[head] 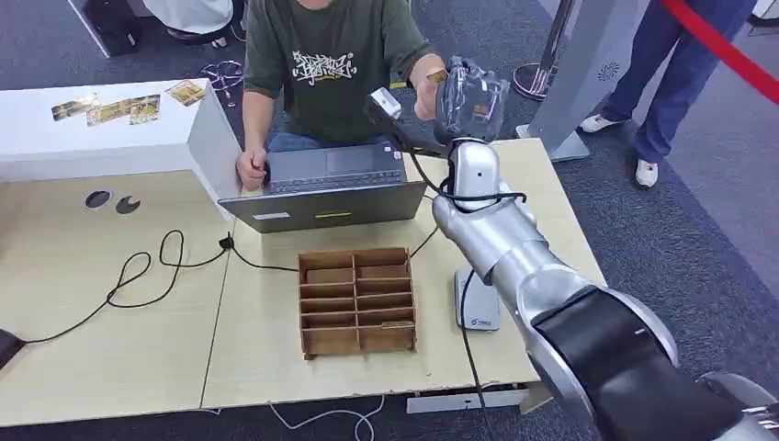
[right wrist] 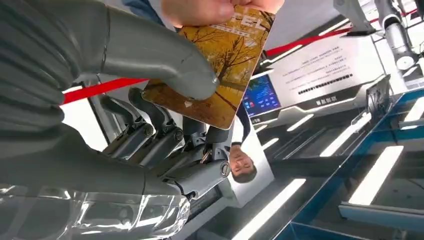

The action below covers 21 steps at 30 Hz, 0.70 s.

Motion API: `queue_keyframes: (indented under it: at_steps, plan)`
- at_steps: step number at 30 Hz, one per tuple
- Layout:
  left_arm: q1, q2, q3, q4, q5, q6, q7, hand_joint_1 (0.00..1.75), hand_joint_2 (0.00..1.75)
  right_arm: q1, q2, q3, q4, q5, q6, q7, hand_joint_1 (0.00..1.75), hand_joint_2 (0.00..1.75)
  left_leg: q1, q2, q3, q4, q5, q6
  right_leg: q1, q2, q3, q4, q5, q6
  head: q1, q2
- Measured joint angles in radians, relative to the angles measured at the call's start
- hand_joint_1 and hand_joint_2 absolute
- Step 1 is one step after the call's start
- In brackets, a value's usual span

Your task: Pass the card to the sensor for recognition and then transmit it.

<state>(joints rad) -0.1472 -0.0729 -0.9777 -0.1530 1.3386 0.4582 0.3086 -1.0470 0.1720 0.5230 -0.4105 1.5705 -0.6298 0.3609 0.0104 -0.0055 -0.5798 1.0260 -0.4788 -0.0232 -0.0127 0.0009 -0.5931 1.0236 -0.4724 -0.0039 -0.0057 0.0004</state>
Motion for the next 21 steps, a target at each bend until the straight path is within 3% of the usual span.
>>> queue_keyframes:
  at_steps: [10,11,12,21]
  plan:
    - [0.0,0.001,-0.001,0.0,0.001,0.001,0.005,0.0,0.0,-0.002,0.0,0.0,0.013,-0.002,-0.002,-0.002,1.75,1.75,0.0,0.0,0.0,0.0,0.0,0.0,0.0,0.0,0.0,0.0,0.0,0.0,0.0,0.0]
    - [0.0,0.001,-0.001,0.0,0.001,0.001,0.005,0.0,0.0,-0.003,0.0,0.0,0.013,-0.003,-0.002,-0.003,0.07,1.75,0.0,0.0,0.0,0.0,0.0,0.0,0.0,0.0,0.0,0.0,0.0,0.0,0.0,0.0]
    - [0.0,0.001,-0.001,0.0,0.001,0.001,0.005,0.0,0.0,-0.003,0.0,0.0,0.013,-0.004,-0.002,-0.003,0.0,1.75,0.0,0.0,0.0,0.0,0.0,0.0,0.0,0.0,0.0,0.0,0.0,0.0,0.0,0.0]
    - [0.0,0.001,-0.002,0.0,0.003,0.003,0.006,0.0,0.0,-0.004,0.0,0.0,0.013,-0.006,-0.008,-0.003,0.0,1.75,0.0,0.0,0.0,0.0,0.0,0.0,0.0,0.0,0.0,0.0,0.0,0.0,0.0,0.0]
